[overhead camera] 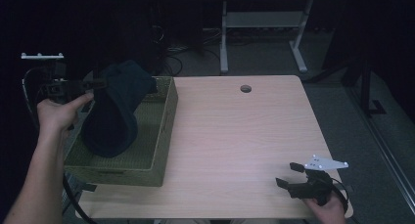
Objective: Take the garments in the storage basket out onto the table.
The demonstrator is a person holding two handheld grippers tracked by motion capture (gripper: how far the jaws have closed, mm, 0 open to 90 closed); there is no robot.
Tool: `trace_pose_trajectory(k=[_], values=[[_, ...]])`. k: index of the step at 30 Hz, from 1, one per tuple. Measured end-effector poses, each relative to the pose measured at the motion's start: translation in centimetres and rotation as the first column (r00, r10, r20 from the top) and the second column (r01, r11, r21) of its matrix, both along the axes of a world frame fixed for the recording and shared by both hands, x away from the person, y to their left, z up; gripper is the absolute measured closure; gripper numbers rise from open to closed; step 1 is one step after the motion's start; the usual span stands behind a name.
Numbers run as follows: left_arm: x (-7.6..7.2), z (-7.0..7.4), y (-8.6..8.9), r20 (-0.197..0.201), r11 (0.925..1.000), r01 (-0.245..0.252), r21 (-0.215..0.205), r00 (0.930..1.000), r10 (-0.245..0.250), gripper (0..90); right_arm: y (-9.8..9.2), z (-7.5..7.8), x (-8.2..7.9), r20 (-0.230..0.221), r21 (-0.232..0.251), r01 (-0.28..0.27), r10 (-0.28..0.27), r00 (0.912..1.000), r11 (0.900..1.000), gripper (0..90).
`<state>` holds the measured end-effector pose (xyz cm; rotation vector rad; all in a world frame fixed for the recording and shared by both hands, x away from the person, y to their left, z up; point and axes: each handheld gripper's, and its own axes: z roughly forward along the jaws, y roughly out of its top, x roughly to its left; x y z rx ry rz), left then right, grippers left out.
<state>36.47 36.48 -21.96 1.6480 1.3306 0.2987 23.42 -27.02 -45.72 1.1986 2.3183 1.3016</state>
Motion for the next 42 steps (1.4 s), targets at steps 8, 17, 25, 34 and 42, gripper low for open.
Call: trace_pose_trajectory(k=[8,17,25,34,42], values=[[-0.3,1.1,-0.7,0.027,0.9997,0.022,-0.015,0.9994,-0.021,75.0,-0.1,0.1,0.0,0.002,0.004,0.004,-0.004,1.0000,1.000,16.5],[-0.2,1.8,-1.8,0.039,0.9979,0.061,-0.020,0.9975,-0.060,75.1,-0.1,0.1,0.0,0.004,0.003,0.006,-0.006,1.0000,1.000,16.4],[0.1,2.3,-3.9,0.049,0.9939,0.108,-0.024,0.9931,-0.107,75.1,-0.2,0.2,-0.1,0.007,0.006,0.007,-0.007,1.0000,1.000,16.4],[0.6,2.8,-6.8,0.057,0.9859,0.166,-0.019,0.9847,-0.165,75.0,-0.3,0.3,-0.1,0.011,0.014,0.010,-0.010,0.9999,1.000,16.4],[1.1,2.8,-9.9,0.057,0.9715,0.236,-0.021,0.9704,-0.235,75.0,-0.3,0.3,-0.2,0.010,0.022,0.014,-0.014,0.9999,1.000,15.9]])
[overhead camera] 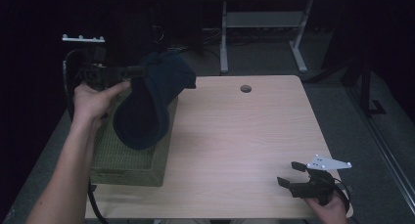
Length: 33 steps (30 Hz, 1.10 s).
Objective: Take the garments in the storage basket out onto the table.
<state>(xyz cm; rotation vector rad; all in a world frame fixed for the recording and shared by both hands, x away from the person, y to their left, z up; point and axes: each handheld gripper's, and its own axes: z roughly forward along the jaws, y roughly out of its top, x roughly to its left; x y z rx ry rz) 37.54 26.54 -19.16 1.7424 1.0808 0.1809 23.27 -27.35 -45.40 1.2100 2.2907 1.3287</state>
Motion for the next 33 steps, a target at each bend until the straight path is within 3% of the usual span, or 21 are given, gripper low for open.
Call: trace_pose_trajectory(k=[10,21,27,33], values=[[0.5,-0.3,-4.1,-0.005,0.9968,0.080,0.002,0.9968,-0.080,75.0,-0.2,0.1,0.0,0.010,0.005,0.002,-0.002,1.0000,1.000,15.5],[1.2,-1.7,-9.3,-0.039,0.9875,0.157,0.000,0.9868,-0.157,75.0,-0.3,0.2,-0.1,0.022,0.008,0.001,-0.001,0.9998,1.000,15.5],[1.7,-3.1,-12.5,-0.064,0.9811,0.193,0.010,0.9793,-0.192,75.0,-0.5,0.3,-0.2,0.024,0.013,0.003,-0.003,0.9997,1.000,15.5],[2.2,-4.9,-14.4,-0.106,0.9789,0.204,0.013,0.9738,-0.202,75.0,-0.7,0.4,-0.2,0.031,0.019,0.004,-0.005,0.9995,1.000,15.5]])
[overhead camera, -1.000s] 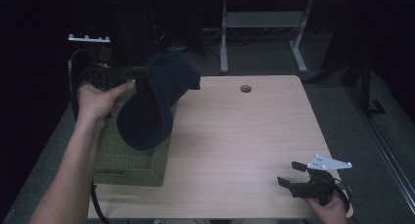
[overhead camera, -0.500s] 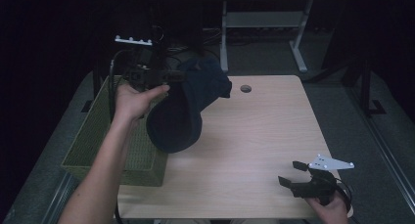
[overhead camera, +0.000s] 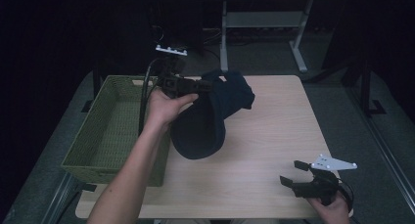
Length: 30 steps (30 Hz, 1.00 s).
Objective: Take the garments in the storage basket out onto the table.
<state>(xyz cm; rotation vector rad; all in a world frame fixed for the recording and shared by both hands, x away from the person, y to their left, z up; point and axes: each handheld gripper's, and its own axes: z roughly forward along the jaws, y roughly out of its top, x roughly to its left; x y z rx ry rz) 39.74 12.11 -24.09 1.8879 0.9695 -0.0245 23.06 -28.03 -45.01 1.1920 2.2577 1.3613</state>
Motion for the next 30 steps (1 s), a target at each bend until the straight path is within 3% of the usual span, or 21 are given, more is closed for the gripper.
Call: trace_pose_trajectory(k=[13,17,23,30], values=[[1.1,-5.7,-4.5,-0.095,0.9991,0.007,0.043,0.9955,-0.003,74.9,-0.3,0.2,0.0,0.001,0.014,0.001,-0.001,1.0000,1.000,15.6],[1.3,-7.8,-6.1,-0.119,0.9967,0.013,0.080,0.9928,-0.003,74.7,-0.3,0.2,0.0,0.002,0.012,-0.005,0.005,1.0000,1.000,15.6],[1.4,-10.5,-7.3,-0.158,0.9964,-0.003,0.085,0.9873,0.017,74.3,-0.2,0.2,0.0,-0.002,0.016,-0.012,0.012,0.9999,1.000,15.7],[1.0,-12.2,-7.7,-0.178,0.9936,0.008,0.113,0.9840,0.013,73.3,0.0,0.2,0.1,-0.003,0.012,-0.019,0.019,0.9998,1.000,15.8]])
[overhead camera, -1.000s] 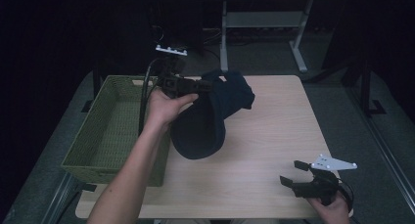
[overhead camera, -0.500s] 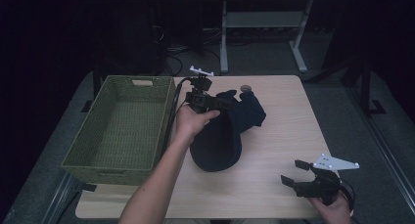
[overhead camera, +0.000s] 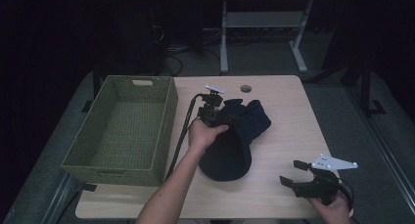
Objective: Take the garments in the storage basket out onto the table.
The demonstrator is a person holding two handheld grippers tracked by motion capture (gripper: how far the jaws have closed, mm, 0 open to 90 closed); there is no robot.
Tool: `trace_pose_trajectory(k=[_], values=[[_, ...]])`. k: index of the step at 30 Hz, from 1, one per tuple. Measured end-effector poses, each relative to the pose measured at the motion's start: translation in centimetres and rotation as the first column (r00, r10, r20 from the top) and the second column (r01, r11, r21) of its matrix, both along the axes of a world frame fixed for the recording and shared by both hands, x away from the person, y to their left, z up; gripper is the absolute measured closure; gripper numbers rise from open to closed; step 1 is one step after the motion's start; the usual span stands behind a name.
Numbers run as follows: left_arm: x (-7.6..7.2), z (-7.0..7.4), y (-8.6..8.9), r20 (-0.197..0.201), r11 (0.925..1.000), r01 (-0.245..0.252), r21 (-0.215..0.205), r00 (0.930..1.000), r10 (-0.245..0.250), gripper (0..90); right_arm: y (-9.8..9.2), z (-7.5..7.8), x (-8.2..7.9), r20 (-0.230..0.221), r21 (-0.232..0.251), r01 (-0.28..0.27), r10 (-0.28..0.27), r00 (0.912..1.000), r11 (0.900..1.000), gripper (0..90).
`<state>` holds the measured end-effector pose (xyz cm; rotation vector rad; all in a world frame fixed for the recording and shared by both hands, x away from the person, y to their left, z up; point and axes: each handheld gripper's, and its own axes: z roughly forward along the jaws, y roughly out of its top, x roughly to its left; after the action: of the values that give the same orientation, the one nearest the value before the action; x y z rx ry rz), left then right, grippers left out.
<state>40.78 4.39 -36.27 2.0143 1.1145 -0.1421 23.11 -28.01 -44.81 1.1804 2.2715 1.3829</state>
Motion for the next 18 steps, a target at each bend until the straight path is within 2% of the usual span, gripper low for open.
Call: trace_pose_trajectory(k=[1,4,7,13,18], values=[[-0.1,-0.6,0.0,-0.009,1.0000,-0.003,0.003,1.0000,0.003,73.1,0.0,0.0,0.0,0.001,0.000,-0.002,0.002,1.0000,1.000,15.8],[-0.2,-1.1,0.1,-0.012,1.0000,0.000,0.010,0.9999,0.000,72.7,0.1,0.0,0.0,-0.001,-0.004,-0.003,0.003,1.0000,1.000,15.8],[-0.6,-2.3,0.2,-0.026,0.9998,-0.010,0.017,0.9996,0.011,72.2,0.3,-0.1,0.1,-0.003,-0.009,-0.006,0.006,1.0000,1.000,15.8],[-0.9,-3.8,0.4,-0.045,0.9996,-0.016,0.021,0.9988,0.017,71.3,0.4,-0.2,0.1,-0.010,-0.012,-0.010,0.009,0.9999,1.000,15.9],[-1.2,-5.4,0.7,-0.075,0.9995,-0.016,0.027,0.9970,0.018,70.6,0.4,-0.2,0.1,-0.014,-0.010,-0.013,0.012,0.9998,1.000,16.2]])
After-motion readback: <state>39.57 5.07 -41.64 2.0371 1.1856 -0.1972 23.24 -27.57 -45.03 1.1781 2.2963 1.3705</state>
